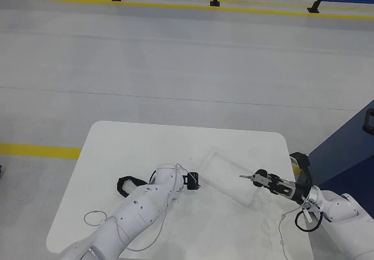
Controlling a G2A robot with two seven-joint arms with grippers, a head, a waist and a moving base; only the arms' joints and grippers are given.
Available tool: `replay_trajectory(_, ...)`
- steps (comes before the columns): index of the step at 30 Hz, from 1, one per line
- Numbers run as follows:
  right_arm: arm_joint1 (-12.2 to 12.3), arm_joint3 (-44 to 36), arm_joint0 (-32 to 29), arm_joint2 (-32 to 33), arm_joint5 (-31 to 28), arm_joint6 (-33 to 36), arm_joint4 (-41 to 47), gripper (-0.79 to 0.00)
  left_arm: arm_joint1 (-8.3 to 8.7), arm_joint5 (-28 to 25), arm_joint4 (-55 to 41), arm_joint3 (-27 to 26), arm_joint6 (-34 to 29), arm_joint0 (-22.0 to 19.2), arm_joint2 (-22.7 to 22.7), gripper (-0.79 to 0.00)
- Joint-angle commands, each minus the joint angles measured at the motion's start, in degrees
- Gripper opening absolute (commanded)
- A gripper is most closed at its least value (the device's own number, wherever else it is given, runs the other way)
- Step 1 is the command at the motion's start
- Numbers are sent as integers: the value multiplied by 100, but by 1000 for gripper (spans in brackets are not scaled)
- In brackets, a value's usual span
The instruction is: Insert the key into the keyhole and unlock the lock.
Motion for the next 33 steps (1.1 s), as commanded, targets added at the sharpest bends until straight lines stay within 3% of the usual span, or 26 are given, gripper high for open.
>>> replay_trajectory(1, 0, 0, 0, 0, 0, 0, 0, -785, -12, 52, 5, 30, 26, -19, -13, -606)
replay_trajectory(9, 0, 0, 0, 0, 0, 0, 0, -785, -43, 10, 22, 133, 47, -40, -24, -554)
replay_trajectory(12, 0, 0, 0, 0, 0, 0, 0, -785, -55, 6, 44, 210, 123, -47, -18, -597)
replay_trajectory(14, 0, 0, 0, 0, 0, 0, 0, -785, -67, 9, 56, 259, 169, -58, -10, -665)
replay_trajectory(16, 0, 0, 0, 0, 0, 0, 0, -785, -83, 30, 84, 311, 185, -67, 8, -785)
replay_trajectory(24, 0, 0, 0, 0, 0, 0, 0, -785, -145, 436, 313, 411, 289, -26, 94, -785)
replay_trajectory(33, 0, 0, 0, 0, 0, 0, 0, -785, -55, 1167, 736, 203, 799, 210, -27, -785)
